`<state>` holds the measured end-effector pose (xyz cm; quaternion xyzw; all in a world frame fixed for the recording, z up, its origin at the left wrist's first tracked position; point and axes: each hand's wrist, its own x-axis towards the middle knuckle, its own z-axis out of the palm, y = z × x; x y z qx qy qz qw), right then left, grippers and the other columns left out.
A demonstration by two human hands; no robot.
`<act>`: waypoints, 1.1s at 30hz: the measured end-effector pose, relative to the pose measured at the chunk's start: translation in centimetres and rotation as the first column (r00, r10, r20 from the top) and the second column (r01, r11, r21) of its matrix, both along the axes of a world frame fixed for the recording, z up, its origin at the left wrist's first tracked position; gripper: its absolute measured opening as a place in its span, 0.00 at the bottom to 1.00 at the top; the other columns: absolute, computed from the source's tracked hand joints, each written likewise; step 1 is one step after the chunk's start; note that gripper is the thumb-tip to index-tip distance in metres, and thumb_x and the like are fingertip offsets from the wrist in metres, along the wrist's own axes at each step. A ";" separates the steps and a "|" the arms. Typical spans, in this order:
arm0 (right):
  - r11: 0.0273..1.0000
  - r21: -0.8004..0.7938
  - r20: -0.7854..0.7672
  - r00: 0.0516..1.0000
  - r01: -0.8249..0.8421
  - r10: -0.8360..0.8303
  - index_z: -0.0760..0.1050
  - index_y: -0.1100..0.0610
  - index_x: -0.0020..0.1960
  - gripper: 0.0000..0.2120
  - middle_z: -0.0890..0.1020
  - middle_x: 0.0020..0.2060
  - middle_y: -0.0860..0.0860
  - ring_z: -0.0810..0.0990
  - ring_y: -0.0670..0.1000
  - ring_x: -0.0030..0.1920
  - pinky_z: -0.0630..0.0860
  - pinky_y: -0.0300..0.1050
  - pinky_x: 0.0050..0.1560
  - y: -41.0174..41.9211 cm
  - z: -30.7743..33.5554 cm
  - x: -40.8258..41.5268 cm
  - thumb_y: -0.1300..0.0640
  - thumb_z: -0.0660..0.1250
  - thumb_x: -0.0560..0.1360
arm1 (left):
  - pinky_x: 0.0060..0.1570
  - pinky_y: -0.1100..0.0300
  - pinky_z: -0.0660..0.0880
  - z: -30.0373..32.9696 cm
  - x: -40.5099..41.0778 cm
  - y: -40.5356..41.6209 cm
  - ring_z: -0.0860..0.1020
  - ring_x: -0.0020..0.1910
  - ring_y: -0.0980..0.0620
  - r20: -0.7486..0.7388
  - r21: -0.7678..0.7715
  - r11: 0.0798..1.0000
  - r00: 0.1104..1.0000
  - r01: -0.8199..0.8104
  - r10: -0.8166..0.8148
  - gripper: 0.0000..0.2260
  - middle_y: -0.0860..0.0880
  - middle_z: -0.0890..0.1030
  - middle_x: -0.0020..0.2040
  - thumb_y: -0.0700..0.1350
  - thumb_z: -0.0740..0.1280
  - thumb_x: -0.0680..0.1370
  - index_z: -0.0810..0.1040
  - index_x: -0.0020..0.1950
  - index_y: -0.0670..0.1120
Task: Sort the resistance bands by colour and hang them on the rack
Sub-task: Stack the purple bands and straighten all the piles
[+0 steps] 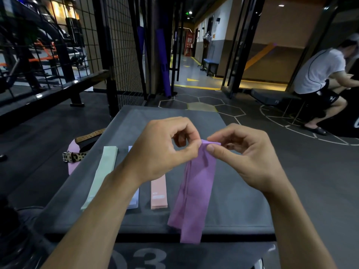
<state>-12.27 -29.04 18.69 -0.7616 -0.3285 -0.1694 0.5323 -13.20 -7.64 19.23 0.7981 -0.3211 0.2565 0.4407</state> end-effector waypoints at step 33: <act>0.989 0.091 0.108 0.986 0.115 -0.124 0.83 0.59 0.48 0.05 0.85 0.40 0.49 0.83 0.53 0.42 0.81 0.50 0.44 1.7 -0.5 1.0 0.66 0.74 0.75 | 0.60 0.43 0.78 -3.7 1.2 -1.3 0.82 0.59 0.51 -0.262 -0.382 0.924 0.961 -0.020 -0.087 0.13 0.51 0.85 0.58 0.42 0.63 0.83 0.80 0.66 0.46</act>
